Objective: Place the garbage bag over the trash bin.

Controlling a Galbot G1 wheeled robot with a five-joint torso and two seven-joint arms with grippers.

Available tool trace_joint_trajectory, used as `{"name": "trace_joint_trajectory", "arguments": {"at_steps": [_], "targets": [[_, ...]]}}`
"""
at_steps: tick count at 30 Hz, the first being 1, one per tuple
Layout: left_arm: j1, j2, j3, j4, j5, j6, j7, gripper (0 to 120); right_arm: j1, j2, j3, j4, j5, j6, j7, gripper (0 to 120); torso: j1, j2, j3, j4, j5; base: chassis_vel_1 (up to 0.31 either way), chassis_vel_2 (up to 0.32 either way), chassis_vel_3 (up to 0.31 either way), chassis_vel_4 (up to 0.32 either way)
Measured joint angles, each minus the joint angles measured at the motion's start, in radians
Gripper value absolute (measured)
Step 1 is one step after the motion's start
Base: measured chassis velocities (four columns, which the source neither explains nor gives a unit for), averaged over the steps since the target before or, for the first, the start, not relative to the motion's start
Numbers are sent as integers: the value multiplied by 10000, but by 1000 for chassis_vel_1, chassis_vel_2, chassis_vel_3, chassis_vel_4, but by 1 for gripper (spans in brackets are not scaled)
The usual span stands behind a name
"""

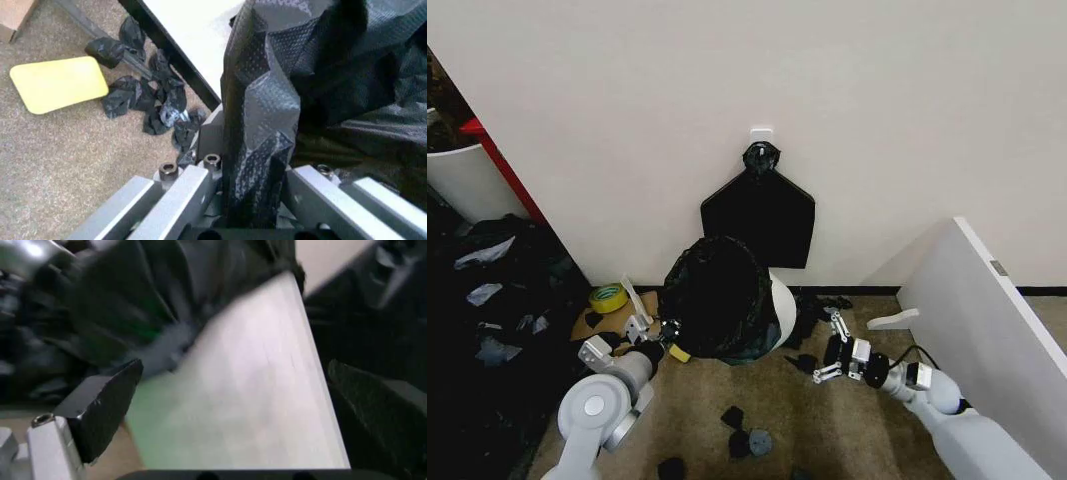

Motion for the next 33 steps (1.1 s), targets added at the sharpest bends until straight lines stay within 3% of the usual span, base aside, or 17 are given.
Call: {"name": "trace_joint_trajectory", "arguments": {"at_steps": [2,5,12,19,23,25,28,31,33], "targets": [[33,-7,16,-67,8,-2,8,1,-52,106,-259,86,-707,6,1159,100,0,0,0,-1,2,0,0,0,0],[80,4,8,-144,12,-3,14,1,-46,238,-432,53,-1176,61,1630,100,0,0,0,0,0,0,0,0,0],[201,27,-31,-420,-24,28,20,1,212,478,-475,-398,-2437,392,2198,100,0,0,0,0,1,0,0,0,0],[249,-21,17,-562,-26,58,12,1,252,499,-474,-444,-2466,476,2589,100,0,0,0,0,2,0,0,0,0],[204,19,3,-497,-21,65,15,1,267,373,-228,-609,-1970,686,1312,100,0,0,0,0,2,0,0,0,0],[180,55,-19,-440,-10,62,15,1,336,275,249,-838,-995,638,-1218,100,0,0,0,-1,3,0,0,0,0],[159,65,-22,-400,-4,56,18,1,307,110,570,-860,124,229,-3160,100,0,0,0,-1,0,0,0,0,0],[145,56,-12,-380,4,53,19,1,199,24,550,-679,833,3,-3597,100,0,0,0,-2,2,0,0,0,0],[138,41,13,-374,11,52,22,1,66,-14,281,-369,1371,-99,-3206,100,0,0,0,-1,0,0,0,0,0]]}}
